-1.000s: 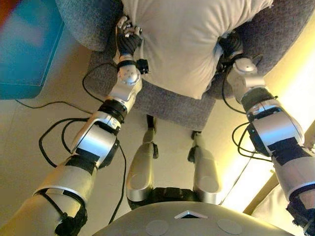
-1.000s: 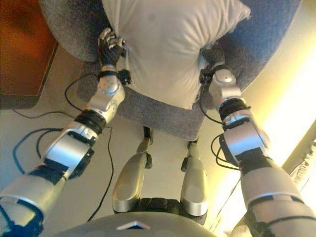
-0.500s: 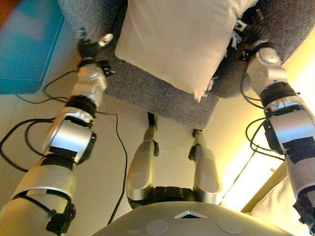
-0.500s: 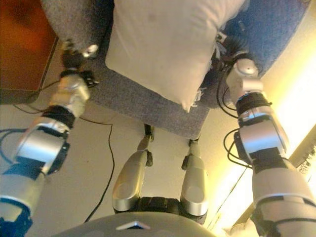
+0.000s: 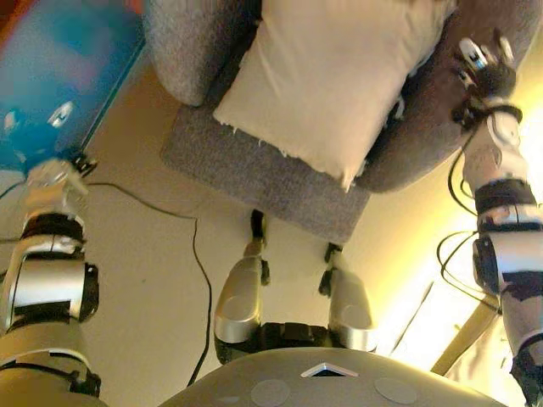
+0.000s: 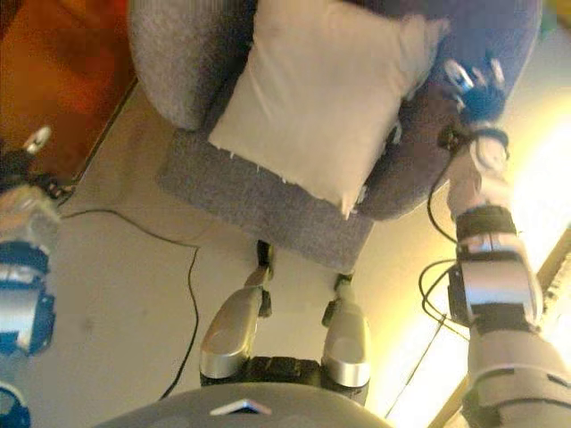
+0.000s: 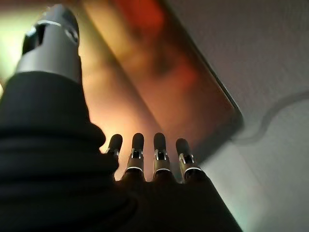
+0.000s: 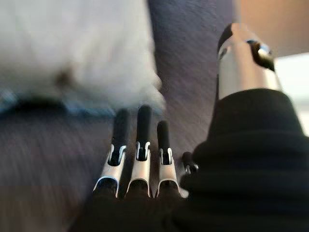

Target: Pick up the cushion and take it to the sofa

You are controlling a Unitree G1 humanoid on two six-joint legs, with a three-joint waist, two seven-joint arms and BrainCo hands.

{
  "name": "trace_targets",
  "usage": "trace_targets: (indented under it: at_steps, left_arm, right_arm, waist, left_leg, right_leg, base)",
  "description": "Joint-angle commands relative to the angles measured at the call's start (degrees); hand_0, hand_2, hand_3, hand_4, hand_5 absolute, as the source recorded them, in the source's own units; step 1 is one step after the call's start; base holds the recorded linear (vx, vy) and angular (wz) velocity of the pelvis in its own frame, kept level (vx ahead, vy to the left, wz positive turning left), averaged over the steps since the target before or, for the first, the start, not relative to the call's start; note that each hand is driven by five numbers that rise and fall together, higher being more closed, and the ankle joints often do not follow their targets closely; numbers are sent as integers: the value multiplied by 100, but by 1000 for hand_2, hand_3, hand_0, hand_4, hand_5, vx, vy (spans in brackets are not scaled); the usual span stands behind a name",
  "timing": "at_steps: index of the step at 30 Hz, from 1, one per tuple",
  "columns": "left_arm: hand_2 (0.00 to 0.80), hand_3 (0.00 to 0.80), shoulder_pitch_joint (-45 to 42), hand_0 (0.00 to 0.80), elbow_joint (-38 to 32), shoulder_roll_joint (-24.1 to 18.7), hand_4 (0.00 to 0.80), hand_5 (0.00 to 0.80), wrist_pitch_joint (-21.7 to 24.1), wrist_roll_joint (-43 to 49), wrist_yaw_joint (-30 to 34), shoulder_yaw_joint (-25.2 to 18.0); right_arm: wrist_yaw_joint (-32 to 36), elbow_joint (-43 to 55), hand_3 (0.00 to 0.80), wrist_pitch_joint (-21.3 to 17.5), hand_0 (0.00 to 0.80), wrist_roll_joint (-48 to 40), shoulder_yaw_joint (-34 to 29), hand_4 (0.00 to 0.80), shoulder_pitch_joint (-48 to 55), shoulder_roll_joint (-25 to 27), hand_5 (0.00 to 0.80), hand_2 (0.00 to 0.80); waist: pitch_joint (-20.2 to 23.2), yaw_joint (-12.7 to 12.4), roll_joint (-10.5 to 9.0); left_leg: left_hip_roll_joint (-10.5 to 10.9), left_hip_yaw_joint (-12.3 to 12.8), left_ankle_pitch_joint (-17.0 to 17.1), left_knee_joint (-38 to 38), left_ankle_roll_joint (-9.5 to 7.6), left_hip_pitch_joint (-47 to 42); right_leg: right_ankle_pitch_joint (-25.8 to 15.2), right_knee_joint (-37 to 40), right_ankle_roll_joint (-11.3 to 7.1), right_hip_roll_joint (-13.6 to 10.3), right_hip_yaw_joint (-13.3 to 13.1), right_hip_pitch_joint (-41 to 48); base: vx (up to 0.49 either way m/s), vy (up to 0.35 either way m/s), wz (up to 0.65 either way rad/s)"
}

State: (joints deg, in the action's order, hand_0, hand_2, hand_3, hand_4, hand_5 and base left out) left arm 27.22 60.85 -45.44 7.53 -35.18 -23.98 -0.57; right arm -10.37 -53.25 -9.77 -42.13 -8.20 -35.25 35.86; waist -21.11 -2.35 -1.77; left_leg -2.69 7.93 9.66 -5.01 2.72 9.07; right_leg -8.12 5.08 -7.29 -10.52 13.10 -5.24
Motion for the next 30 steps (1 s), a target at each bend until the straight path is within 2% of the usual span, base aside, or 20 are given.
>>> trace_targets:
  at_steps: [1, 4, 8, 10, 12, 14, 15, 16, 18, 21, 25, 30]
  left_arm:
    - [0, 0, -1121, 0, 463, 557, 0, 0, 218, 551, -213, -175]
    - [0, 0, -2061, 0, 655, 1033, 0, 0, 61, 924, 47, -480]
    - [0, 0, -2913, 0, 714, 1739, 0, 0, -134, 1427, 286, -664]
    - [0, 0, -3201, 0, 863, 2124, 0, 0, -203, 1870, 566, -515]
    - [0, 0, -3346, 0, 1032, 2453, 0, 0, -155, 2037, 691, -192]
    - [0, 0, -3348, 0, 1297, 2791, 0, 0, -104, 2047, 834, 63]
    - [0, 0, -3344, 0, 1389, 2953, 0, 0, -49, 2021, 830, 152]
    - [0, 0, -3321, 0, 1441, 3080, 0, 0, -31, 2013, 914, 229]
    - [0, 0, -3224, 0, 1481, 3297, 0, 0, -135, 2045, 986, 404]
    - [0, 0, -3040, 0, 1455, 3497, 0, 0, -158, 2360, 1102, 854]
    - [0, 0, -2803, 0, 1343, 3540, 0, 0, -568, 2391, 1228, 1369]
    - [0, 0, -2555, 0, 1421, 3475, 0, 0, -913, 2182, 1481, 1506]
  right_arm:
    - [-864, -549, 0, -152, 0, 187, -680, 0, 2005, 871, 0, 0]
    - [-879, -748, 0, 11, 0, 552, -1206, 0, 3016, 344, 0, 0]
    - [-766, -1191, 0, 198, 0, 1005, -1214, 0, 3872, -419, 0, 0]
    - [-489, -1673, 0, 470, 0, 1137, -960, 0, 4135, -979, 0, 0]
    - [-274, -2031, 0, 564, 0, 947, -657, 0, 4261, -1485, 0, 0]
    - [163, -2280, 0, 918, 0, 466, -433, 0, 4234, -1899, 0, 0]
    - [349, -2390, 0, 1005, 0, 535, -321, 0, 4208, -2072, 0, 0]
    - [625, -2425, 0, 1295, 0, 690, -191, 0, 4141, -2253, 0, 0]
    - [760, -2437, 0, 1467, 0, 822, 221, 0, 4046, -2524, 0, 0]
    - [1101, -2302, 0, 1581, 0, 1352, 880, 0, 3830, -2724, 0, 0]
    - [1063, -2215, 0, 1782, 0, 1932, 1539, 0, 3668, -2667, 0, 0]
    - [1096, -2230, 0, 1752, 0, 1908, 1706, 0, 3585, -2596, 0, 0]
  waist:
    - [1086, 362, 230]
    - [1384, 404, 187]
    - [1570, 417, 148]
    - [1633, 414, 127]
    - [1668, 417, 117]
    - [1710, 424, 123]
    - [1725, 426, 128]
    - [1734, 424, 136]
    - [1776, 414, 155]
    - [1827, 403, 177]
    - [1873, 408, 199]
    - [1942, 476, 186]
  left_leg:
    - [-182, 228, -1232, 342, 234, -674]
    - [-195, 251, -1274, 265, 188, -1011]
    - [-207, 285, -1312, 95, 142, -1405]
    - [-215, 289, -1341, 47, 115, -1569]
    - [-230, 309, -1369, 9, 95, -1679]
    - [-232, 316, -1392, 1, 70, -1747]
    - [-236, 315, -1407, 1, 65, -1776]
    - [-228, 317, -1435, 1, 53, -1822]
    - [-229, 297, -1446, 1, 46, -1842]
    - [-235, 291, -1463, 1, 48, -1859]
    - [-257, 275, -1467, 1, 48, -1874]
    - [-259, 273, -1498, 1, 32, -1927]
  right_leg:
    - [747, -231, -169, -116, 29, 161]
    - [788, -192, -139, -19, -40, 465]
    - [843, -100, -100, 98, -113, 815]
    - [865, -54, -73, 156, -141, 978]
    - [883, -31, -58, 192, -155, 1082]
    - [891, -9, -41, 214, -169, 1162]
    - [898, -8, -37, 216, -172, 1192]
    - [922, -8, -28, 215, -169, 1245]
    - [931, -8, -7, 218, -162, 1268]
    - [959, -8, 11, 214, -140, 1296]
    - [997, -8, 27, 236, -124, 1338]
    - [1023, -8, 23, 265, -176, 1396]
  base:
    - [136, -56, -15]
    - [150, -55, -30]
    - [87, -50, -22]
    - [42, -59, -22]
    - [22, -53, -17]
    - [14, -43, -15]
    - [14, -36, -15]
    - [9, -25, -11]
    - [0, -10, -2]
    - [-9, -2, 1]
    - [-10, 0, -2]
    - [8, -2, 0]
